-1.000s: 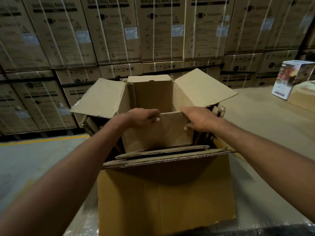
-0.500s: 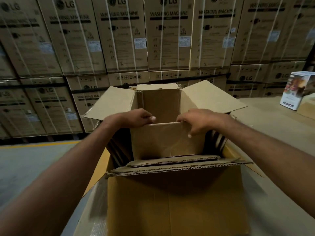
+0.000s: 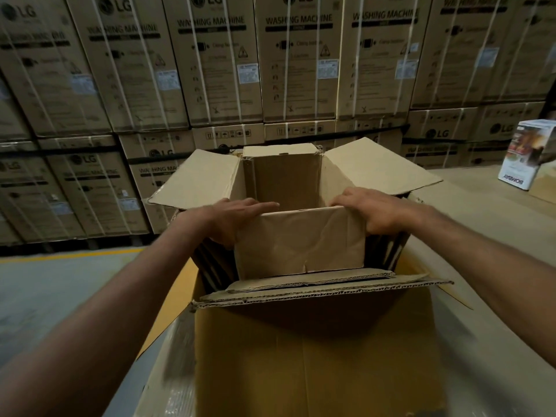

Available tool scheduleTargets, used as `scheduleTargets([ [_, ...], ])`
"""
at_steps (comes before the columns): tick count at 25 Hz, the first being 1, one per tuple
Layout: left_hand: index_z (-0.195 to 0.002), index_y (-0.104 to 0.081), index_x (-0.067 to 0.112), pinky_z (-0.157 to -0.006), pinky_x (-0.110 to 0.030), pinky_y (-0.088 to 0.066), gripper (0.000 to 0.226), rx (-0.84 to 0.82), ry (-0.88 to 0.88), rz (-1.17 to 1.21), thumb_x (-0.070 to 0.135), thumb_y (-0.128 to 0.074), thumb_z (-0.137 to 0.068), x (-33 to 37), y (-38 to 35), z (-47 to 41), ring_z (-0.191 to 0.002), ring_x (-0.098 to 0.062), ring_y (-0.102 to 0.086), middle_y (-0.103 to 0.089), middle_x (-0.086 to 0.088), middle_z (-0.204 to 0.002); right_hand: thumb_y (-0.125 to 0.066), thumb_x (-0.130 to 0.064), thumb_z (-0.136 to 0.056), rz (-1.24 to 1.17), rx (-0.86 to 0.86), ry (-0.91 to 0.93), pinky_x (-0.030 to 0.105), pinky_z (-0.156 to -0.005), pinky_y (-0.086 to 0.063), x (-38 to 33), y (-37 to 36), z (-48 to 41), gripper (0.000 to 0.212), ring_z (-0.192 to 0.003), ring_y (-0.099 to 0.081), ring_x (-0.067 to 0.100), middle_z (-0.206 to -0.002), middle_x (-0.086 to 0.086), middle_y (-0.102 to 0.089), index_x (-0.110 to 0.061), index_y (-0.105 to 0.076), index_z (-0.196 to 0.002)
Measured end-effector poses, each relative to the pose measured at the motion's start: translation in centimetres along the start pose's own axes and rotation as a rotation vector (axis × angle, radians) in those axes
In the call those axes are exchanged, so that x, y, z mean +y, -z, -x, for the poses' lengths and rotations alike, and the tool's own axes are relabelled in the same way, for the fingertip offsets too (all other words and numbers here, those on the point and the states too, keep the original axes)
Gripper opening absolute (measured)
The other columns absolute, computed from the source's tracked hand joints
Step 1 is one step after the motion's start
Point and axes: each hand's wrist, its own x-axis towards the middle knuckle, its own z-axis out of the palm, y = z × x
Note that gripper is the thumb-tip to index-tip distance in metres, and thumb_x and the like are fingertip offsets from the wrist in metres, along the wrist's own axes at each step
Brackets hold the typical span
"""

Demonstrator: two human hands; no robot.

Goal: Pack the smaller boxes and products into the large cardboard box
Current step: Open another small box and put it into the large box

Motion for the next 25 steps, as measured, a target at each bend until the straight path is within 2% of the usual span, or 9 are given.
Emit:
scheduleTargets([
  [3, -0.159, -0.001, 0.046, -0.105, -0.04, -0.042, 0.113, 0.177, -0.027, -0.014, 0.033, -0.082, -0.081, -0.7, -0.9, 0.2, -0.135, -0.022, -0.042, -0.027, 0.001, -0.158, -0.082, -0.012, -0.084, -0.319, -0.032, 0.032, 0.026, -0.098, -0.046, 1.5, 1.6, 0.4, 0.051, -0.115, -0.055, 0.011, -0.124, -0.008, -0.061, -0.023, -0.064, -0.131],
  [6, -0.149, -0.045, 0.039, -0.102, -0.039, -0.046, 0.072, 0.252, -0.061, 0.222, 0.018, -0.076, -0.088, -1.9, -0.1, 1.3, -0.119, -0.015, -0.052, -0.056, 0.008, -0.136, -0.074, 0.003, -0.088, -0.631, 0.005, -0.012, 0.013, -0.085, -0.05, 3.1, 2.9, 1.1, 0.041, -0.112, -0.062, 0.004, -0.117, -0.01, -0.07, -0.022, -0.074, -0.121],
  [8, -0.134, -0.061, 0.039, -0.104, -0.045, -0.048, 0.054, 0.267, -0.07, 0.331, 0.005, -0.066, -0.092, -2.8, 0.6, 1.4, -0.115, -0.015, -0.06, -0.066, 0.009, -0.123, -0.07, 0.007, -0.089, -0.707, 0.058, -0.05, 0.009, -0.083, -0.05, 3.6, 2.8, 1.2, 0.039, -0.111, -0.062, 0.003, -0.115, -0.008, -0.072, -0.02, -0.076, -0.118],
  [13, -0.143, -0.054, 0.026, -0.099, -0.037, -0.054, 0.061, 0.397, -0.105, 0.733, 0.002, -0.072, -0.09, -2.7, 1.2, 1.7, -0.115, -0.012, -0.065, -0.069, 0.003, -0.121, -0.065, 0.02, -0.085, -0.915, 0.164, -0.175, 0.015, -0.08, -0.055, 3.0, 3.2, 0.1, 0.054, -0.113, -0.062, 0.007, -0.115, -0.01, -0.072, -0.024, -0.074, -0.116],
  [16, -0.138, -0.06, 0.03, -0.095, -0.024, -0.054, 0.056, 0.318, -0.162, 0.81, 0.031, -0.078, -0.085, -2.3, 1.7, 2.7, -0.117, -0.009, -0.064, -0.071, 0.006, -0.121, -0.049, 0.03, -0.082, -0.936, 0.096, -0.213, 0.018, -0.079, -0.052, 2.6, 3.8, 0.1, 0.067, -0.126, -0.059, 0.015, -0.12, -0.01, -0.071, -0.025, -0.073, -0.113],
  [18, -0.123, -0.067, 0.035, -0.097, -0.029, -0.055, 0.044, 0.256, -0.118, 0.978, 0.047, -0.075, -0.082, -2.0, 1.8, 3.3, -0.117, -0.012, -0.063, -0.069, 0.005, -0.122, -0.049, 0.028, -0.086, -0.98, 0.044, -0.215, 0.018, -0.076, -0.052, 2.2, 5.0, 1.3, 0.059, -0.122, -0.06, 0.019, -0.114, -0.007, -0.067, -0.021, -0.068, -0.112],
  [21, -0.127, -0.057, 0.036, -0.094, -0.024, -0.056, 0.047, 0.021, -0.07, 0.998, 0.013, -0.072, -0.09, -1.2, 2.5, 4.0, -0.112, -0.005, -0.062, -0.064, 0.006, -0.123, -0.065, 0.014, -0.088, -0.891, -0.206, -0.168, 0.018, -0.071, -0.056, 2.7, 7.0, 2.7, 0.042, -0.11, -0.063, 0.021, -0.11, 0.005, -0.066, -0.02, -0.064, -0.113],
  [23, -0.126, -0.064, 0.044, -0.095, -0.017, -0.051, 0.059, -0.169, -0.126, 0.781, -0.001, -0.072, -0.089, -1.2, 3.4, 4.1, -0.116, 0.003, -0.06, -0.068, 0.013, -0.126, -0.062, 0.015, -0.089, -0.737, -0.409, -0.14, 0.024, -0.081, -0.056, 3.0, 7.5, 2.6, 0.041, -0.116, -0.066, 0.024, -0.117, 0.007, -0.073, -0.014, -0.073, -0.115],
  [25, -0.129, -0.067, 0.039, -0.106, -0.022, -0.044, 0.064, -0.274, -0.14, 0.708, -0.01, -0.065, -0.088, -1.5, 4.3, 3.9, -0.124, 0.006, -0.056, -0.065, 0.021, -0.132, -0.058, 0.014, -0.091, -0.678, -0.507, -0.145, 0.031, -0.096, -0.052, 3.0, 8.0, 1.7, 0.041, -0.119, -0.067, 0.019, -0.121, 0.003, -0.075, -0.01, -0.075, -0.118],
])
